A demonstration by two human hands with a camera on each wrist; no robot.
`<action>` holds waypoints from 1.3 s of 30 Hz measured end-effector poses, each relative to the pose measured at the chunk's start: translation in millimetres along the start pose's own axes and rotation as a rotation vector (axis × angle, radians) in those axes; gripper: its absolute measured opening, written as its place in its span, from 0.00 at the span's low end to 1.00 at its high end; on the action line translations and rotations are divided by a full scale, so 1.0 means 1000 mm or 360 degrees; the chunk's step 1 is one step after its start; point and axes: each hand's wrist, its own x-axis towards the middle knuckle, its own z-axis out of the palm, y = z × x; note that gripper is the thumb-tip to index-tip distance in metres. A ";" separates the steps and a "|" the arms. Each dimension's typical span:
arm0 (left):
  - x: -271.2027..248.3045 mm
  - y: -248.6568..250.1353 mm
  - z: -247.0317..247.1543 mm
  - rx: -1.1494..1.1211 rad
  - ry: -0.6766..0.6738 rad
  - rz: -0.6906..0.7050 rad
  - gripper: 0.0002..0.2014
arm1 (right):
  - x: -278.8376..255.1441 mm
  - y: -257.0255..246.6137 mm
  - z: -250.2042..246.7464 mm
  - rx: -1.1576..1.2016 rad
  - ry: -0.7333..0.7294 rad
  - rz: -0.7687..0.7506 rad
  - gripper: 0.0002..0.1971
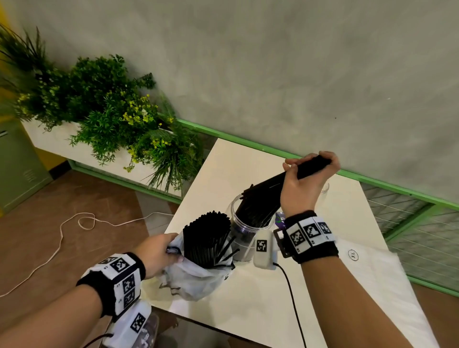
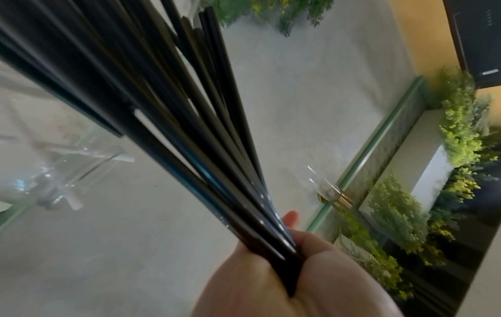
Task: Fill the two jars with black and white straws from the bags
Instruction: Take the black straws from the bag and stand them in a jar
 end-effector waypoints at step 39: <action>0.000 0.002 -0.003 0.0085 0.0032 -0.0029 0.11 | -0.021 0.076 -0.053 -0.1051 -0.0733 0.0127 0.25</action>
